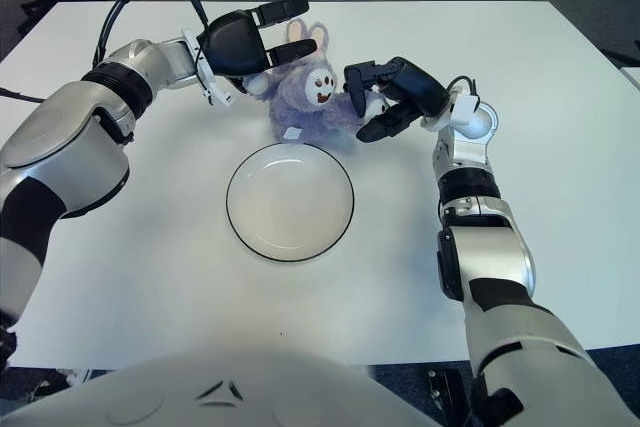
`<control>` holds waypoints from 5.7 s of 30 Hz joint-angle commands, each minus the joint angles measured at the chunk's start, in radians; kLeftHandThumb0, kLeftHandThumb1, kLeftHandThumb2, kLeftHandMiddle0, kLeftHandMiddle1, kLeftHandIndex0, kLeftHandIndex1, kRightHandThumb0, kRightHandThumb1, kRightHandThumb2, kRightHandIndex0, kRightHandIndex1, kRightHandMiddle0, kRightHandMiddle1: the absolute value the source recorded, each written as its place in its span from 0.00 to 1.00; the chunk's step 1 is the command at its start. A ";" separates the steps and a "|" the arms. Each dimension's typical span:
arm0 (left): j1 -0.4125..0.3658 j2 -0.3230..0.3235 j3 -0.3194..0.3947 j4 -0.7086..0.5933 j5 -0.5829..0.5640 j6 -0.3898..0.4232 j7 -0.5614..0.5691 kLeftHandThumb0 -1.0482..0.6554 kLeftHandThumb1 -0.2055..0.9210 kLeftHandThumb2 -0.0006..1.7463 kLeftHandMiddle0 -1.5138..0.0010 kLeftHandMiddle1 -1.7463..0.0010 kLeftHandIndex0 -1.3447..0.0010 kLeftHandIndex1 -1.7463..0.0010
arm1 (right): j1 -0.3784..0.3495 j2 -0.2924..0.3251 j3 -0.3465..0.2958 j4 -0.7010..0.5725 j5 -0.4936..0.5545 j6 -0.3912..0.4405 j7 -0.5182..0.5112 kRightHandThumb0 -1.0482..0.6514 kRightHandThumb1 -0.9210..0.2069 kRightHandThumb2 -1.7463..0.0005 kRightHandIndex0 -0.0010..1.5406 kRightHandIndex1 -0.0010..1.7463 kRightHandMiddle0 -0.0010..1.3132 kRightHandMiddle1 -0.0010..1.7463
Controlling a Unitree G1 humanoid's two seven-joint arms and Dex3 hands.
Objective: Put the doll into the plate.
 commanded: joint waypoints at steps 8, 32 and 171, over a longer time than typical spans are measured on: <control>0.021 -0.009 0.020 0.004 -0.030 -0.092 0.088 0.29 0.99 0.02 0.93 0.99 0.83 0.98 | 0.025 -0.025 -0.002 -0.082 0.015 0.072 0.078 0.54 0.04 0.91 0.60 1.00 0.54 1.00; 0.015 -0.044 -0.009 -0.001 -0.014 -0.288 0.162 0.34 1.00 0.05 0.59 0.60 0.55 0.61 | 0.023 -0.029 -0.016 -0.095 0.010 0.084 0.119 0.53 0.01 0.92 0.58 1.00 0.53 1.00; 0.129 0.082 0.470 -0.116 -0.451 -0.364 -0.630 0.39 0.69 0.56 0.48 0.00 0.70 0.00 | -0.099 -0.382 0.404 0.241 -1.117 0.105 -1.793 0.34 0.04 1.00 0.31 0.59 0.34 0.43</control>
